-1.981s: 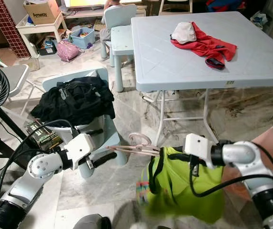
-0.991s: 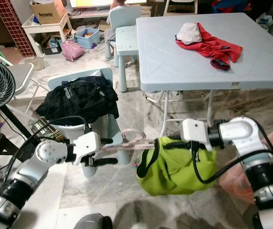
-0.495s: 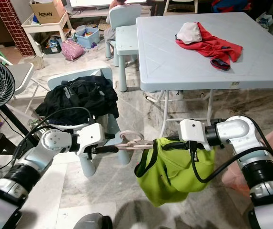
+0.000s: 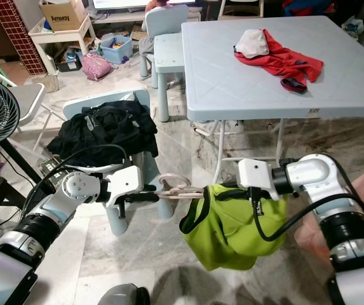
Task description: Hang hanger
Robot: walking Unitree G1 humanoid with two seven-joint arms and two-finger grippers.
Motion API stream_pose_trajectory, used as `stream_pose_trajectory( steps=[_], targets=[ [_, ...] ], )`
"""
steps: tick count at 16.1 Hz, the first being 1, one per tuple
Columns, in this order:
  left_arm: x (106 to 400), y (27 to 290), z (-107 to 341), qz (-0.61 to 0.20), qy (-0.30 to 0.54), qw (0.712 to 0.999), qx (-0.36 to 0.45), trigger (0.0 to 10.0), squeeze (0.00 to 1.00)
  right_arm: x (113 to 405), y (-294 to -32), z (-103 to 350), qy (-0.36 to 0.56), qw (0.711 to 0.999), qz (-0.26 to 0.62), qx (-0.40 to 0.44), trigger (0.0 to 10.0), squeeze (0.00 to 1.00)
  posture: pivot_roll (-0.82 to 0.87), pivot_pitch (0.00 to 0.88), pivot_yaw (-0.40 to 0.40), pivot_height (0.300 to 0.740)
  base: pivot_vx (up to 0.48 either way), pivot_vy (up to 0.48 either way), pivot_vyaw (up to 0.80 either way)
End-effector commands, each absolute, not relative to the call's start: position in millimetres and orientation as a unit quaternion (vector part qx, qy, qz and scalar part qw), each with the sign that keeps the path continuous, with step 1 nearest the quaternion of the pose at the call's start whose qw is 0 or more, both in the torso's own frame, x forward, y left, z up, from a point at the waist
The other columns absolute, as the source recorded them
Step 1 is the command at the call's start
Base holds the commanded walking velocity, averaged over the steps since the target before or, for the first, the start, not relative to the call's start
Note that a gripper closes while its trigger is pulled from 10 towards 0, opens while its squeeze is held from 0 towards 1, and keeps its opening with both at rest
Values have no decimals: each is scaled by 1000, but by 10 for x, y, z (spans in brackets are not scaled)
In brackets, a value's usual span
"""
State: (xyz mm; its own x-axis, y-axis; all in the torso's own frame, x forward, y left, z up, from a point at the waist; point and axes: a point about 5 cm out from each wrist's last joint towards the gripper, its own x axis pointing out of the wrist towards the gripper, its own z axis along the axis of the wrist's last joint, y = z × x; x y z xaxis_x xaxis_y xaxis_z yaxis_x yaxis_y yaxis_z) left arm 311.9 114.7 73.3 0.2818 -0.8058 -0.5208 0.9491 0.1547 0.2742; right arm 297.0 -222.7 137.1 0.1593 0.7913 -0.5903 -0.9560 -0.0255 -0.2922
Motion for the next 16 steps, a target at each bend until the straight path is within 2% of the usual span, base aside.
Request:
stream_pose_trajectory(
  steps=[1, 2, 3, 4, 5, 6, 7, 13, 15, 16],
  targets=[
    [3142, 1181, 739, -584, 138, 745, 293, 0, 0, 3023, -2154, 1455, 106, 678, 643, -341, 10000, 0, -46, 5, 43, 740, 0, 0, 0],
    [3141, 1181, 734, -583, 139, 747, 287, 2039, 0, 3026, -2148, 1447, 106, 680, 640, -343, 10000, 0, -45, 6, 42, 740, 0, 0, 0],
    [3138, 1179, 729, -585, 142, 748, 279, 3843, 106, 3027, -2147, 1441, 107, 680, 639, -343, 10000, 0, -45, 6, 39, 740, 0, 0, 0],
    [3142, 1178, 730, -584, 139, 749, 279, 4157, 306, 3028, -2147, 1440, 108, 680, 639, -342, 10000, 0, -44, 6, 39, 740, 0, 0, 0],
    [3144, 1184, 724, -582, 139, 749, 283, 6941, 1000, 3034, -2147, 1435, 109, 681, 638, -343, 10000, 0, -45, 6, 36, 740, 0, 0, 0],
    [3139, 1193, 704, -585, 156, 750, 265, 10000, 1000, 3051, -2150, 1435, 109, 683, 633, -348, 10000, 0, -47, 3, 33, 740, 0, 0, 0],
    [3123, 1204, 688, -594, 170, 743, 257, 10000, 1000, 3064, -2153, 1434, 111, 683, 630, -353, 10000, 0, -47, 2, 33, 740, 0, 0, 0],
    [3145, 1247, 683, -586, 169, 740, 284, 10000, 1000, 3107, -2144, 1428, 119, 684, 622, -361, 10000, 0, -45, 1, 32, 740, 0, 0, 0],
    [3159, 1249, 671, -576, 169, 748, 284, 9882, 1000, 3112, -2139, 1430, 119, 684, 623, -360, 10000, 0, -47, 0, 34, 740, 0, 0, 0],
    [3167, 1258, 665, -572, 174, 753, 275, 0, 392, 3110, -2137, 1427, 120, 683, 624, -360, 10000, 0, -48, 0, 34, 740, 0, 0, 0]
  ],
)
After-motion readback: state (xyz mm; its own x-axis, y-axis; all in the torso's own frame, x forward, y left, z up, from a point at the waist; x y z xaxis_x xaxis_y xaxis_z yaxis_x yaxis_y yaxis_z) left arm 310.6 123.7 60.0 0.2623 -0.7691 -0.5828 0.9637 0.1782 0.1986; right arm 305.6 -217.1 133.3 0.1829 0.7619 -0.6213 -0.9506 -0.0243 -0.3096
